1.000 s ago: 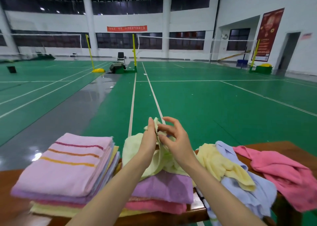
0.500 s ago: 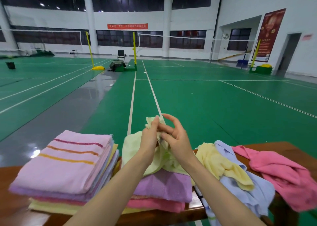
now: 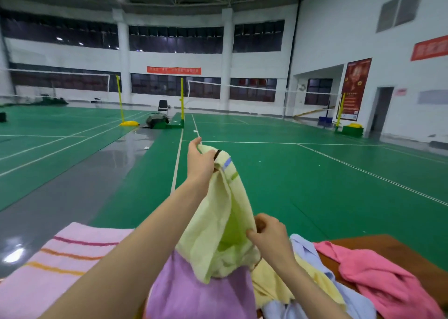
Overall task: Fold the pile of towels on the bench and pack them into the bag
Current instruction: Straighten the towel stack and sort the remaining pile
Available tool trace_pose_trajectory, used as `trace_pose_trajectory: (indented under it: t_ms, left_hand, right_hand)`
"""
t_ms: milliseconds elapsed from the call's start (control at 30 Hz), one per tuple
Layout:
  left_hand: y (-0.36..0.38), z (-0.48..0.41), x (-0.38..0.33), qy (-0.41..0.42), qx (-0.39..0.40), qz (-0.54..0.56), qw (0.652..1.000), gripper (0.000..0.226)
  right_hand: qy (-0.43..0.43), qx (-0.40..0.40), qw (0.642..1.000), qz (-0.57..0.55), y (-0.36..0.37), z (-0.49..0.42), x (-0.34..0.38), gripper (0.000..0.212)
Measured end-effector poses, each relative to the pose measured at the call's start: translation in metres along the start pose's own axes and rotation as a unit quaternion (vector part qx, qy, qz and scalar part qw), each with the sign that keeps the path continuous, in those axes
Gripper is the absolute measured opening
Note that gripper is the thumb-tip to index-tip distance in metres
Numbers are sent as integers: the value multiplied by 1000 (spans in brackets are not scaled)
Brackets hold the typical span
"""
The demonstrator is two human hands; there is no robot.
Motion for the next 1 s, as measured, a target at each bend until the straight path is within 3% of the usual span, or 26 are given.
trace_pose_trajectory:
  t_ms: [133,300,367,467,567,700,800,900,1000]
  left_hand:
    - [-5,-6,-28,92,-9,-46,995,37]
    - [-36,-15,-52,79,-40,7,996,39]
    - [-50,-16,-55,81,-45,-3,996,39]
    - [-69,-20,-54,66,-54,-8,996,40]
    - [-90,-28,-51,12,-60,-5,998,39]
    - [-109,-34,-47,-29,-74,-16,997,36]
    - [-113,-28,-41,-39,-63,-43,996,35]
    - [-115,-22,-37,-37,-46,-76,995,34]
    - [-114,-19,-36,-44,-32,-96,994,34]
  right_hand:
    - [79,-92,987,104,-40,-16,-4,9]
    - [136,-3,979,153,-78,-38,-17,13]
    - [126,27,989,77,-92,-49,-22,15]
    - [110,68,978,-165,-109,-54,-17,20]
    - [-34,172,944,-280,-119,-50,-4,41]
    - [-155,284,932,-163,-111,-44,6,46]
    - [-157,339,927,-22,-99,-36,10,52]
    - [-141,427,889,89,-89,-28,15,59]
    - [-93,501,851,129,-88,-21,25,52]
Point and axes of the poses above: each hand's wrist, its own z-axis away from the middle knuckle, its own y-axis out of the palm, x = y × z, the point moved 2 cm from there along -z, towards the middle knuckle, and after that the axes turned 10 degrees about -y, right-handed, at the moved point
